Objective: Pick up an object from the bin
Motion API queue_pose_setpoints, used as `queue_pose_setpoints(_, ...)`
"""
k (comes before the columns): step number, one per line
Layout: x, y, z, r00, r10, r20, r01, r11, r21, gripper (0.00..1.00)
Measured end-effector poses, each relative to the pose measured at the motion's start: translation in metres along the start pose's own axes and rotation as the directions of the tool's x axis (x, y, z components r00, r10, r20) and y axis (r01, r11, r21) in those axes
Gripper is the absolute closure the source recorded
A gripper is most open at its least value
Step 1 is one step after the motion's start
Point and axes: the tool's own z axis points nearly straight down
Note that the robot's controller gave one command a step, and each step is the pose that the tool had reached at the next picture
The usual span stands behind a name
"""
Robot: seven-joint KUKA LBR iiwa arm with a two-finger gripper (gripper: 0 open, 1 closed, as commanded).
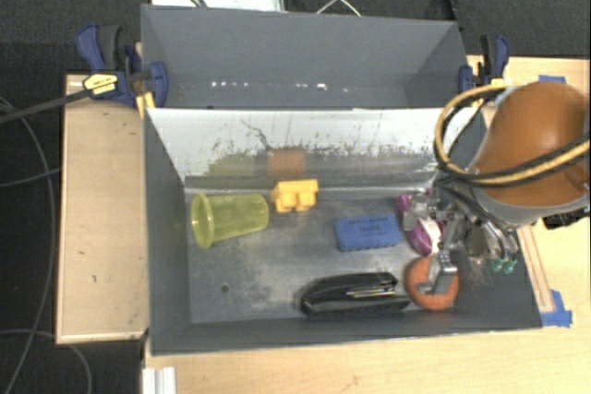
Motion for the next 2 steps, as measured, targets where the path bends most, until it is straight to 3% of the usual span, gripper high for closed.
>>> queue_pose_setpoints(1,-0.002,0.0,-0.004,1.0,-0.004,0.008,0.004,1.0,0.001,0.0)
queue_pose_setpoints(2,-0.093,0.052,0.136,0.98,-0.201,0.004,0.201,0.98,-0.001,0.0)
